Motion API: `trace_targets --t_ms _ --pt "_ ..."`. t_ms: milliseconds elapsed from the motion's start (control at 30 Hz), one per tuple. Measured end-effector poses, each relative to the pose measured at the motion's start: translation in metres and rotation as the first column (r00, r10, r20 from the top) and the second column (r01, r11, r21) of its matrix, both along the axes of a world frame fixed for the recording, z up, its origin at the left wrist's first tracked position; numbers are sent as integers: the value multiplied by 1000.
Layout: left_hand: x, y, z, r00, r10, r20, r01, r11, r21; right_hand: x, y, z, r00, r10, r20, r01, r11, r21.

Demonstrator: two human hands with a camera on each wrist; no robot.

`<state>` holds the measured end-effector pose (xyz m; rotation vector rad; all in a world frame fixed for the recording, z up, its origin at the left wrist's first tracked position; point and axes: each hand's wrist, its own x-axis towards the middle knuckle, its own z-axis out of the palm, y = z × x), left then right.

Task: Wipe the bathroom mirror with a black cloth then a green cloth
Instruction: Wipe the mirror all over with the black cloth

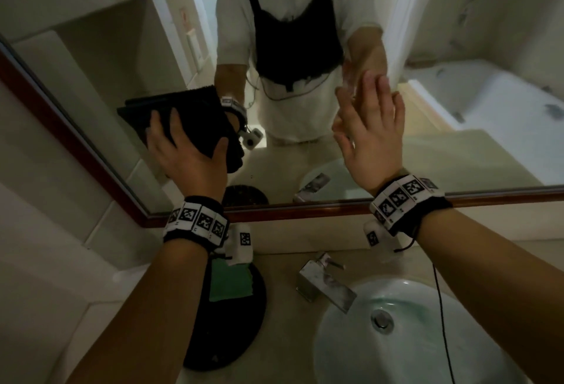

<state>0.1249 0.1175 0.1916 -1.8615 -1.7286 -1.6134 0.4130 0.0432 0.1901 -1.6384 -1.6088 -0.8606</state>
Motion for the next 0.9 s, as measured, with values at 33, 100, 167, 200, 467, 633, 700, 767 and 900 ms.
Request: trace_targets --t_ms 33,100,167,200,467,633,700,767,900 --pt "10 -4 2 1000 5 -12 -5 1000 1 7 -6 4 999 36 16 -36 999 13" --pt "26 -9 3 999 -8 -38 8 1000 13 24 -18 13 997 71 31 -72 996 59" --pt "39 -11 1 997 -77 -12 77 997 14 43 -29 24 1000 13 -13 -12 995 97" --pt "46 -12 -1 995 -101 -7 101 995 7 54 -33 28 998 -42 -50 46 996 77" --pt "109 -33 -22 983 -44 -176 45 999 -1 105 -37 12 986 -164 -5 163 982 -93" --pt "159 -50 -35 974 -72 -213 63 997 -47 108 -34 8 987 -161 -6 159 981 -112" --pt "184 -57 -39 965 -77 -252 65 996 -56 108 -33 7 988 -155 -1 154 982 -110" --pt "206 -64 -41 955 -77 -287 65 996 -54 110 -33 5 988 -153 2 153 983 -100" --pt "215 -65 -43 946 -80 -314 74 997 -31 114 -32 2 989 -144 15 145 985 -92"
